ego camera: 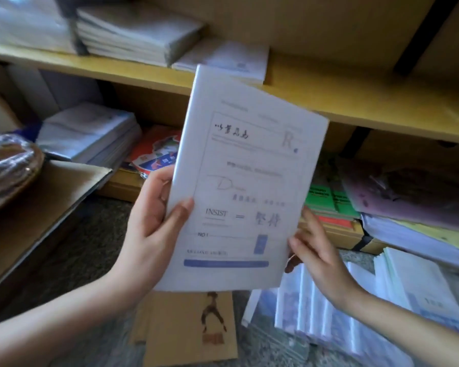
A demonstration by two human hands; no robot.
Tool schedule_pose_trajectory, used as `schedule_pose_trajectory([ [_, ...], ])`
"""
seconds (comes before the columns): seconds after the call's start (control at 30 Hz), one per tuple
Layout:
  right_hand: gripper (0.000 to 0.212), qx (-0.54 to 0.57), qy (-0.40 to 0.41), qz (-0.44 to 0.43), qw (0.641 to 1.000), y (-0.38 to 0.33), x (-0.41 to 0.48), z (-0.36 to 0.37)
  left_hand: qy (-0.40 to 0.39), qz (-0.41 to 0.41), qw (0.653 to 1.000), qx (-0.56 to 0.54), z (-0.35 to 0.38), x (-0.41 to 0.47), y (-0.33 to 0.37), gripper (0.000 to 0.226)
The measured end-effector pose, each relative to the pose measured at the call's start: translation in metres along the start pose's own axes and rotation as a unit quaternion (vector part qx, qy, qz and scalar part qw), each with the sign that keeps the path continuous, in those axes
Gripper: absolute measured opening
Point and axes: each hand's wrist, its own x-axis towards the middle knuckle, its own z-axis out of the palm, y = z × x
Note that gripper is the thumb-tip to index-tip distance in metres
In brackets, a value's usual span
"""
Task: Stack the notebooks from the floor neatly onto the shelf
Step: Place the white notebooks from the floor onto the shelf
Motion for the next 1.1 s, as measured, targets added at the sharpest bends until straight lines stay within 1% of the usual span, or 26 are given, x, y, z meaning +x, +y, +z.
schedule_pose_trajectory([
  [0.07,0.053,0.008,0.013,-0.049,0.999,-0.029,0.019,-0.009,0.032,0.004,0.999,-0.014,-0.002,0.020,0.010,0.025],
  [0.13,0.050,0.038,-0.010,-0.070,0.997,-0.050,0.036,-0.015,0.061,-0.016,0.997,-0.033,-0.003,0.035,0.015,0.026],
  [0.2,0.050,0.069,-0.052,-0.055,0.995,-0.065,0.050,-0.016,0.088,-0.042,0.994,-0.046,-0.004,0.049,0.018,0.025],
  [0.23,0.055,0.079,-0.063,-0.035,0.994,-0.068,0.057,-0.016,0.098,-0.056,0.992,-0.048,-0.004,0.056,0.020,0.024],
  [0.3,0.074,0.099,-0.074,0.004,0.992,-0.072,0.067,-0.013,0.109,-0.096,0.989,-0.042,-0.005,0.068,0.024,0.024],
  [0.33,0.076,0.110,-0.068,0.009,0.992,-0.074,0.070,-0.011,0.103,-0.117,0.987,-0.041,-0.006,0.072,0.027,0.024],
  [0.37,0.065,0.112,-0.047,0.004,0.993,-0.077,0.073,-0.010,0.088,-0.132,0.986,-0.048,-0.007,0.075,0.028,0.024],
  [0.43,0.033,0.124,0.021,-0.029,0.992,-0.086,0.081,-0.012,0.035,-0.137,0.988,-0.058,-0.012,0.080,0.032,0.028],
  [0.47,0.028,0.137,0.051,-0.049,0.988,-0.094,0.086,-0.014,0.008,-0.131,0.989,-0.062,-0.014,0.082,0.035,0.030],
  [0.57,0.030,0.143,0.107,-0.086,0.980,-0.114,0.111,-0.023,-0.038,-0.080,0.994,-0.060,-0.016,0.093,0.040,0.046],
  [0.63,0.028,0.130,0.147,-0.079,0.977,-0.120,0.135,-0.028,-0.063,-0.051,0.996,-0.038,-0.013,0.104,0.039,0.046],
  [0.7,0.027,0.109,0.183,-0.051,0.976,-0.126,0.160,-0.032,-0.068,-0.047,0.996,-0.025,-0.009,0.112,0.035,0.043],
  [0.77,0.027,0.079,0.201,-0.016,0.976,-0.131,0.183,-0.034,-0.060,-0.046,0.997,-0.016,-0.005,0.118,0.029,0.038],
  [0.83,0.026,0.043,0.192,0.031,0.980,-0.135,0.201,-0.032,-0.053,-0.045,0.998,0.007,-0.003,0.121,0.024,0.038],
  [0.9,0.023,0.013,0.177,0.071,0.982,-0.137,0.211,-0.026,-0.043,-0.035,0.996,0.063,-0.002,0.123,0.020,0.040],
  [0.93,0.024,0.002,0.173,0.080,0.982,-0.138,0.213,-0.023,-0.038,-0.032,0.995,0.088,-0.002,0.124,0.019,0.039],
  [0.97,0.029,0.001,0.178,0.077,0.981,-0.140,0.214,-0.021,-0.033,-0.028,0.993,0.110,-0.002,0.125,0.018,0.038],
  [1.03,0.048,0.030,0.185,0.062,0.980,-0.144,0.211,-0.019,-0.026,-0.018,0.990,0.141,-0.002,0.128,0.016,0.034],
  [1.07,0.058,0.034,0.170,0.045,0.984,-0.147,0.207,-0.018,-0.022,-0.014,0.989,0.147,-0.003,0.129,0.014,0.031],
  [1.1,0.065,0.004,0.141,0.025,0.990,-0.147,0.201,-0.015,-0.017,-0.007,0.989,0.149,-0.005,0.130,0.012,0.027],
])
